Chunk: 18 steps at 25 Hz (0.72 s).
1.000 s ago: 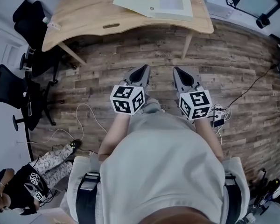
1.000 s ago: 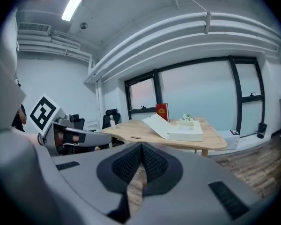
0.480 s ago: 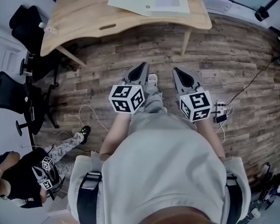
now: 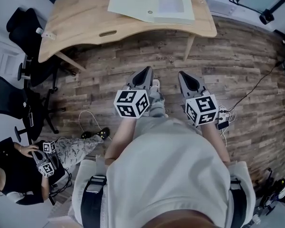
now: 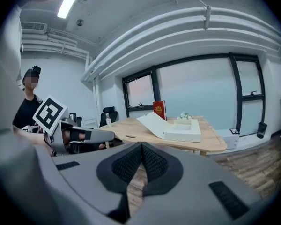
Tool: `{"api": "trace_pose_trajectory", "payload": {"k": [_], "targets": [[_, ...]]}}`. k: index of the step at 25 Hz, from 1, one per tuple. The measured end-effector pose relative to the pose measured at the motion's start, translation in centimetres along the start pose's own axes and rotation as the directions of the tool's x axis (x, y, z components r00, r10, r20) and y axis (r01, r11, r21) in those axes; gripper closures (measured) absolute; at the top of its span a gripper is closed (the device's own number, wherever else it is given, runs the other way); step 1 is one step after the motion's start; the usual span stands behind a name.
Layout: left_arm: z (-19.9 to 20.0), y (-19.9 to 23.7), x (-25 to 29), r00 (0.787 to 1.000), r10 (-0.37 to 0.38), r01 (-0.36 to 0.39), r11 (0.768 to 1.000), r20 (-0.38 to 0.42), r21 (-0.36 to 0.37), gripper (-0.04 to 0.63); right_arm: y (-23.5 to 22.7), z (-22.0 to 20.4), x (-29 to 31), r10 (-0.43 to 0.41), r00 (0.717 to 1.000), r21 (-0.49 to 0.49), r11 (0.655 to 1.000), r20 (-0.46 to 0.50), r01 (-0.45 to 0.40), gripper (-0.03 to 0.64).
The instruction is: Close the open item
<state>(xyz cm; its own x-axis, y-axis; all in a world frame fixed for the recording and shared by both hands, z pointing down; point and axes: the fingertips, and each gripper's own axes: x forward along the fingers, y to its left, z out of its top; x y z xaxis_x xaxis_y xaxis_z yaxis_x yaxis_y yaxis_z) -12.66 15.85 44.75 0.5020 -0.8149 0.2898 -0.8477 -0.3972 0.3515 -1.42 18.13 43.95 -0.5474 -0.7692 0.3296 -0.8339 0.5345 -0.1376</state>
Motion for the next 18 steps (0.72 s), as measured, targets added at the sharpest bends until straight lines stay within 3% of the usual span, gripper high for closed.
{"api": "trace_pose_trajectory", "payload": {"k": [18], "targets": [[4.8, 6.4, 7.8, 1.0, 0.028, -0.028, 0.999, 0.008, -0.039, 0.575, -5.2, 4.5, 9.8, 0.022, 1.0, 0.004, 1.0, 0.006, -0.022, 0.597]]}}
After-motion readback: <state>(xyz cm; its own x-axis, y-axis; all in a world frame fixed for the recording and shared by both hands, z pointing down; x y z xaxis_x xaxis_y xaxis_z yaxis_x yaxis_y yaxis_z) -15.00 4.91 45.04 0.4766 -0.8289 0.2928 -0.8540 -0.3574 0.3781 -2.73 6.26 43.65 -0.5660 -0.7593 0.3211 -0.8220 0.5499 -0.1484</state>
